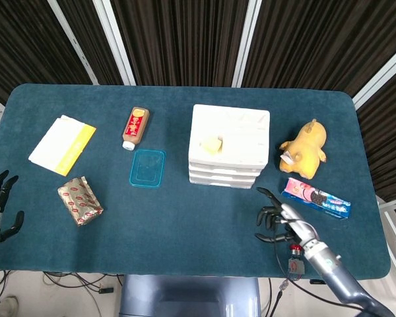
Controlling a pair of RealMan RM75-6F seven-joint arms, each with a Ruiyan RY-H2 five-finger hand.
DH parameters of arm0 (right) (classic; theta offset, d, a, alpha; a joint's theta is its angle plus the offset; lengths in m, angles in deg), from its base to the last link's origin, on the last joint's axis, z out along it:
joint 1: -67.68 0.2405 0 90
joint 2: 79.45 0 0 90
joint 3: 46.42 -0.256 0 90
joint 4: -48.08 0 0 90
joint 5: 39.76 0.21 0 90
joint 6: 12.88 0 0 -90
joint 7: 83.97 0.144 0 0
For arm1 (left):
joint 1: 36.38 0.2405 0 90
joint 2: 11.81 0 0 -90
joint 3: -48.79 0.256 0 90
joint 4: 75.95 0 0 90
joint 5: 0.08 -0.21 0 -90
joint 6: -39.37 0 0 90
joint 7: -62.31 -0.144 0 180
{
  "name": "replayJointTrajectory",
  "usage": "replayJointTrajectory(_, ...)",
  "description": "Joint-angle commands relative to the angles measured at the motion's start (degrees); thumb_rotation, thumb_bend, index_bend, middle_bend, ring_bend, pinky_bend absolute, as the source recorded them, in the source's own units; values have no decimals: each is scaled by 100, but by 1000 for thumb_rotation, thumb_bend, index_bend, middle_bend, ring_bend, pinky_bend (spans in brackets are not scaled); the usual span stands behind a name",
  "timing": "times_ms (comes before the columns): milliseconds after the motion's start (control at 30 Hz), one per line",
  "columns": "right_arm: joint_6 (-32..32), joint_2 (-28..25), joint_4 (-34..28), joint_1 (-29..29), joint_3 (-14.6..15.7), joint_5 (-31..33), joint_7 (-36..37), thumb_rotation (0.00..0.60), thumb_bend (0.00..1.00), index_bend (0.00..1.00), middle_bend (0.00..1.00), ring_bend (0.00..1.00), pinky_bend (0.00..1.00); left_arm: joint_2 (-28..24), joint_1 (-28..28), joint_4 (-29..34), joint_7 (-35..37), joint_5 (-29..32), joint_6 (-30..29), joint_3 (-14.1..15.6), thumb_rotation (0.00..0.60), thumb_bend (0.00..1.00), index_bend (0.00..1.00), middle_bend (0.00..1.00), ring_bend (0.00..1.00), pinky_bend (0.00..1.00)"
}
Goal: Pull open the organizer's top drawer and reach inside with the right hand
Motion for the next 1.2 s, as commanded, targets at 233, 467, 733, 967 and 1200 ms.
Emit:
replayJointTrajectory(233, 516, 529, 293, 435, -273, 499, 125, 600, 382, 0, 743, 815, 842, 12, -8, -21, 1, 48, 26, -14, 600, 417, 96, 28, 0, 0)
replayJointTrajectory(467, 623, 868, 450, 620, -437, 722, 167, 600, 518, 0, 758, 822, 842, 26, -23, -52, 19, 83, 59, -26, 600, 417, 96, 28, 0, 0)
replayJointTrajectory(733, 731, 1178, 621, 823, -597, 909, 111, 600, 545, 0, 760, 823, 843, 23, -31, -89, 79, 109, 83, -34, 600, 417, 96, 28, 0, 0)
replayJointTrajectory(967, 739, 1390, 677, 929, -714, 1036, 87, 600, 546, 0, 760, 824, 851, 11, -27, -86, 108, 102, 82, -29, 600, 417, 96, 28, 0, 0)
replayJointTrajectory(1200, 750, 1518, 710, 1019, -798, 1123, 4, 600, 546, 0, 761, 824, 851, 4, -24, -87, 121, 115, 80, -32, 600, 417, 96, 28, 0, 0)
